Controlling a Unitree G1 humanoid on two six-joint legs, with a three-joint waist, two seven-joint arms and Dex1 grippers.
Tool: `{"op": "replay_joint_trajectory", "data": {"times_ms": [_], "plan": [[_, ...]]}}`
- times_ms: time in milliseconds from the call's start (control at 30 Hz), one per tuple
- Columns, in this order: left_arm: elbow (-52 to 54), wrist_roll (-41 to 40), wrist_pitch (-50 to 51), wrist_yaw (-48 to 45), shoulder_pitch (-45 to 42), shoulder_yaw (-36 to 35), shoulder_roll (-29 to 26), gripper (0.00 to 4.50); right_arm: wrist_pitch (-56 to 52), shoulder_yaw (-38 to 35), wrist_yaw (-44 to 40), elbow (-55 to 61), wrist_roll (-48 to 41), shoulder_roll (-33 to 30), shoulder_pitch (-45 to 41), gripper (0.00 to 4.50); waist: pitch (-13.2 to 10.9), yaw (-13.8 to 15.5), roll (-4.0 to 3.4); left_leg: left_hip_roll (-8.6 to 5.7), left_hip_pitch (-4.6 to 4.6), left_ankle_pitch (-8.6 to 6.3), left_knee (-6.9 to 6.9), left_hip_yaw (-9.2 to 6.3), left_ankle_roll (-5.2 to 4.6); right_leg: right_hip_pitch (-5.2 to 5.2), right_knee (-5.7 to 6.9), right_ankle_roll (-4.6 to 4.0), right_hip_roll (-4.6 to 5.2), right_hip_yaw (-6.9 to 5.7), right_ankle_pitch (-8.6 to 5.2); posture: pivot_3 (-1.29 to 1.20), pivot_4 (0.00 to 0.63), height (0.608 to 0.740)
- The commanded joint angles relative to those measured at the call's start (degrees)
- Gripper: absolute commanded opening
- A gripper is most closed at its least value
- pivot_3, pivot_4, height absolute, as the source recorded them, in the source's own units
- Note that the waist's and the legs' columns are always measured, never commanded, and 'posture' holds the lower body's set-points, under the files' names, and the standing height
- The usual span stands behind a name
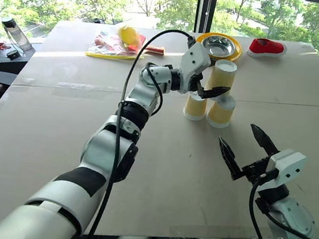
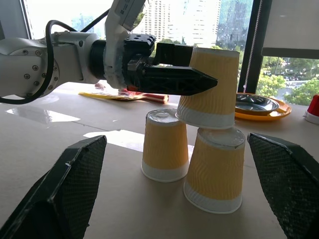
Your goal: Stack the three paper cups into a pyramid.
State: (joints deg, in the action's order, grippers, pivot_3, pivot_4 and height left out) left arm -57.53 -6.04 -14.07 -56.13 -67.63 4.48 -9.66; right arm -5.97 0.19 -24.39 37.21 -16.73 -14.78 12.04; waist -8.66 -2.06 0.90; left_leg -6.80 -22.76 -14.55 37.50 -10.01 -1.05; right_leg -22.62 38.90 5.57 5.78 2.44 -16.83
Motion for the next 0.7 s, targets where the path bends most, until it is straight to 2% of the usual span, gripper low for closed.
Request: {"op": "replay_joint_trajectory", "data": {"times_ms": [33,133,267,467,567,700], "plan": [[5.1,-2.1,2.7,-0.3,-1.2,-2.1,-0.7,4.40,1.8,0.0,-0.5,1.7,-0.4,-0.5,0.5,4.50,0.0,0.0,0.00,0.00,0.00,0.00,0.00,0.00,0.00,0.00,0.00,0.00,0.00,0.00,0.00,0.00,0.150,0.732],[12.1,-3.7,6.4,-1.2,0.8,-2.7,-1.9,4.40,2.0,-0.4,-0.9,1.5,-0.8,-0.9,0.7,4.50,0.0,-0.2,0.00,0.00,-0.02,0.00,0.01,0.00,0.00,-0.01,0.00,0.00,0.00,0.01,0.00,0.00,0.150,0.732],[30.4,-7.5,16.7,-2.3,7.9,-3.3,-5.5,4.40,2.0,-1.0,-1.9,1.2,-1.7,-1.6,1.3,4.50,0.0,-0.3,-0.04,0.02,0.00,0.00,0.01,0.02,0.01,-0.04,0.05,0.00,-0.01,0.07,0.00,0.00,0.150,0.732],[53.5,-12.8,29.3,1.0,18.8,-5.5,-10.9,4.40,2.5,-1.3,-3.8,-0.3,-3.3,-2.8,1.0,4.50,0.0,-0.3,-0.05,0.05,0.01,0.01,0.01,0.02,0.02,-0.06,0.06,-0.01,-0.02,0.09,0.00,0.00,0.150,0.732],[63.5,-14.6,34.0,4.4,26.8,-7.7,-13.9,4.40,2.9,-2.6,-6.0,-1.5,-4.6,-4.4,1.7,4.50,0.0,-0.1,-0.06,0.05,0.01,0.01,0.01,0.03,0.02,-0.05,0.05,-0.01,0.01,0.10,0.00,0.00,0.150,0.732],[75.7,-13.1,39.8,8.4,44.4,-10.2,-19.7,4.40,3.3,-6.2,-11.4,-5.7,-6.7,-9.1,3.3,4.50,0.2,-0.4,-0.25,0.05,0.19,0.00,-0.09,0.17,0.01,0.02,0.01,-0.01,0.01,0.25,0.00,0.00,0.150,0.732]]}}
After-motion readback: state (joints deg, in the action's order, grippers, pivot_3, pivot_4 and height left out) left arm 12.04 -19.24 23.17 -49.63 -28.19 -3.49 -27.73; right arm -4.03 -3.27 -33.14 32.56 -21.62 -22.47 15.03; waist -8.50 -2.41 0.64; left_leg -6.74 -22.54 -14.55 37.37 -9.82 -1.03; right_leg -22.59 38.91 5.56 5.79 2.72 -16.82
